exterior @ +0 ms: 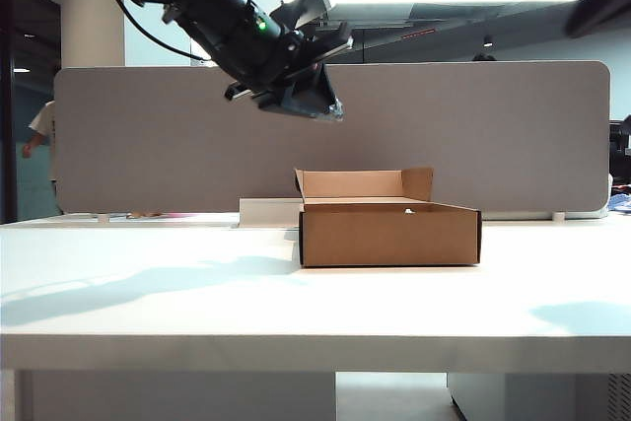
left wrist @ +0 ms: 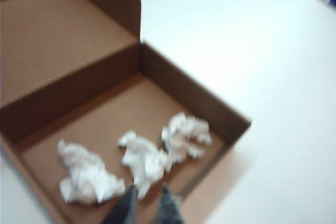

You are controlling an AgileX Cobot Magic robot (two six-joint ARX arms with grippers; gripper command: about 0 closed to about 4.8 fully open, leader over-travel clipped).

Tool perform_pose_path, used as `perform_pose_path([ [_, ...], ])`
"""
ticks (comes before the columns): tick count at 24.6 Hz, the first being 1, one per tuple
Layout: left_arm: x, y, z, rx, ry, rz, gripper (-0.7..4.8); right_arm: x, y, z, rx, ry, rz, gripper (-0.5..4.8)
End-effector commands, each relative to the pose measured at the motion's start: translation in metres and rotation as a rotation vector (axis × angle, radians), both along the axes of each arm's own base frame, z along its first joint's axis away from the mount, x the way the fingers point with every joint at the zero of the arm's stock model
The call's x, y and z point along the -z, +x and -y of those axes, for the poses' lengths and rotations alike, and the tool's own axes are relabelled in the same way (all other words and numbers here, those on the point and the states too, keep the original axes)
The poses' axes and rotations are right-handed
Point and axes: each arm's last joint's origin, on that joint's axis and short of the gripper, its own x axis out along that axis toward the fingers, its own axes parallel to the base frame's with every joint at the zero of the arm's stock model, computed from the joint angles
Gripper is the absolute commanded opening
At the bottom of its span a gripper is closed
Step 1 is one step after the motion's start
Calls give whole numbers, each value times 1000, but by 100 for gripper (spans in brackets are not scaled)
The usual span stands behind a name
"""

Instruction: Pick up all the paper balls on the table and put them in the paper box.

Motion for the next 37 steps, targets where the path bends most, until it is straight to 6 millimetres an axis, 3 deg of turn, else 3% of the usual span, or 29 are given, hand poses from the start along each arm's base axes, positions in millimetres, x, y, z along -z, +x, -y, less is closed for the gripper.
perform_pose_path([
  [1, -6, -8, -4, 46, 38, -6, 10, 8, -19, 7, 74, 36, 78, -7],
  [2, -7, -10, -4, 60, 42, -15, -8, 11, -25, 9, 88, 33, 92, -7],
  [10, -6, -29, -15, 88, 64, -52, -6, 42, -66, 22, 198, 72, 193, -7],
  [15, -5, -60, -33, 97, 74, -41, -6, 61, -84, 30, 304, 94, 280, -7],
  [17, -7, -84, -47, 101, 71, -18, -6, 74, -88, 31, 303, 105, 306, -7],
  [20, -13, -119, -68, 96, 46, 29, -6, 95, -88, 31, 295, 105, 296, -7],
  [23, -20, -140, -81, 93, 26, 62, -6, 103, -87, 31, 295, 106, 298, -7],
  [37, -44, -220, -131, -8, -24, 180, -6, 147, -75, 26, 244, 121, 287, -7],
])
